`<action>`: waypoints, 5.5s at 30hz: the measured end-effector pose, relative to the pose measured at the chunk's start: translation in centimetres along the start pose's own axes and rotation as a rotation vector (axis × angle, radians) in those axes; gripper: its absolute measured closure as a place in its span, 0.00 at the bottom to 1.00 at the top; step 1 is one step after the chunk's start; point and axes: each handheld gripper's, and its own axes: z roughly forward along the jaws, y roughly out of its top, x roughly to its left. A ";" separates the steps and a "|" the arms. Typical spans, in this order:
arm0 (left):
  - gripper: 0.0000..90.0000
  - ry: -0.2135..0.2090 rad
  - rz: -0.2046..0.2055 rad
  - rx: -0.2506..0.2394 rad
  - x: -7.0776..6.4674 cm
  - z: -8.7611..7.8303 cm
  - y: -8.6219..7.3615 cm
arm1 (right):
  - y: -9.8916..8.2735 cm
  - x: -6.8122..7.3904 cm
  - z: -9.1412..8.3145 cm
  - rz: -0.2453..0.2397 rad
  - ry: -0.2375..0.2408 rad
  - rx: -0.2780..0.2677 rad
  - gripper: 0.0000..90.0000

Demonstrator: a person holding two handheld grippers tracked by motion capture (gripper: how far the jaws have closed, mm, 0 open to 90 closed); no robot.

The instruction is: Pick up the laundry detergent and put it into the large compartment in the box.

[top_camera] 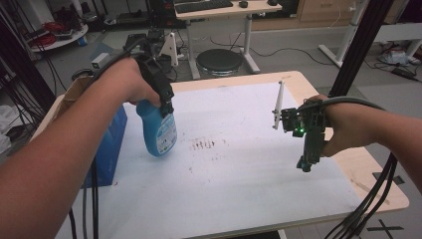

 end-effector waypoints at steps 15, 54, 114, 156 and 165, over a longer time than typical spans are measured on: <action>0.43 -0.002 0.021 -0.015 1.1 -8.1 -2.9 | 0.6 0.2 -0.3 -0.011 -0.002 0.008 0.04; 0.43 0.023 -0.346 -0.015 12.2 -13.4 -12.5 | 2.1 0.4 -0.2 -0.046 -0.016 0.019 0.04; 0.43 -0.011 0.120 0.083 13.9 2.9 -11.4 | 2.3 0.7 0.7 -0.034 -0.003 0.027 0.04; 0.24 0.003 0.144 0.014 12.9 -2.4 -12.5 | 2.5 0.9 0.1 -0.042 -0.009 0.012 0.04; 0.21 0.036 0.153 0.003 11.8 -4.1 -12.1 | 2.6 1.0 0.1 -0.047 -0.012 0.011 0.04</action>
